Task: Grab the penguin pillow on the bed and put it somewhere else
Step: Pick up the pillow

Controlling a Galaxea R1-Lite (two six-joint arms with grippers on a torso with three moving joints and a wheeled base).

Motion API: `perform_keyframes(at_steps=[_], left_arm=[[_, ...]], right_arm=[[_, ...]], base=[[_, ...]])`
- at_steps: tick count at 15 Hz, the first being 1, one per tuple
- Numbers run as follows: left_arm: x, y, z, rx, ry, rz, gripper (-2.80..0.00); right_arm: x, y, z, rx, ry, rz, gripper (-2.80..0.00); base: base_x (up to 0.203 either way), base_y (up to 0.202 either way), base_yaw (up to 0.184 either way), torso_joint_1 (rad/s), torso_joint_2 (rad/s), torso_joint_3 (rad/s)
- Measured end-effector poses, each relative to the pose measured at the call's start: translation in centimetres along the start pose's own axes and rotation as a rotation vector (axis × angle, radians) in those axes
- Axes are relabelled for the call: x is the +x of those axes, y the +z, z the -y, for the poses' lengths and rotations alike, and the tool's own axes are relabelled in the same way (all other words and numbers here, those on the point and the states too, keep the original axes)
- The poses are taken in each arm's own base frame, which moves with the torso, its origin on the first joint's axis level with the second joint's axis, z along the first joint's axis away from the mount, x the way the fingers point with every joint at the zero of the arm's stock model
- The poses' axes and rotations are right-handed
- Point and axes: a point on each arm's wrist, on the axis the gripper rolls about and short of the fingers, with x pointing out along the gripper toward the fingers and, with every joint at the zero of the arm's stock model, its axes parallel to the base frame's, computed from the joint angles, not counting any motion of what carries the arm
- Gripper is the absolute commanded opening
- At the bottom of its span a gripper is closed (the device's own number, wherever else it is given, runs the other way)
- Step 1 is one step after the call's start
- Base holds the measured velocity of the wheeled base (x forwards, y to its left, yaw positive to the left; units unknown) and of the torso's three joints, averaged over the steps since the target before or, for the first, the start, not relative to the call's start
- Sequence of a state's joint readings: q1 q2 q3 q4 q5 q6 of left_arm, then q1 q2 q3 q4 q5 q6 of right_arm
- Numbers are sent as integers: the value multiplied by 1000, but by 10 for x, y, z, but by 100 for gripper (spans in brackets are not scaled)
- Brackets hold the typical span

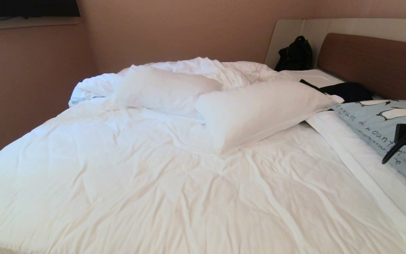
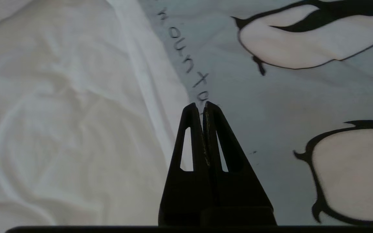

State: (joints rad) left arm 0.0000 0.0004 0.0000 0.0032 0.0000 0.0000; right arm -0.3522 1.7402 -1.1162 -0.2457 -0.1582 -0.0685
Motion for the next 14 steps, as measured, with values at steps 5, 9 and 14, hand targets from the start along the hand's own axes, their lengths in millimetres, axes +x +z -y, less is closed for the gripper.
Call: perform_keyframes(at_steps=[5, 9, 14], left_arm=[[0, 0, 0, 0, 0, 0, -280], [0, 0, 0, 0, 0, 0, -280], [0, 0, 0, 0, 0, 0, -280]], right_arm=[[25, -11, 13, 10, -47, -54, -280], [39, -20, 19, 19, -62, -89, 0], [47, -24, 20, 25, -59, -104, 0]], base=[[0, 0, 0, 0, 0, 0], [0, 0, 0, 0, 0, 0], [0, 0, 0, 0, 0, 0]])
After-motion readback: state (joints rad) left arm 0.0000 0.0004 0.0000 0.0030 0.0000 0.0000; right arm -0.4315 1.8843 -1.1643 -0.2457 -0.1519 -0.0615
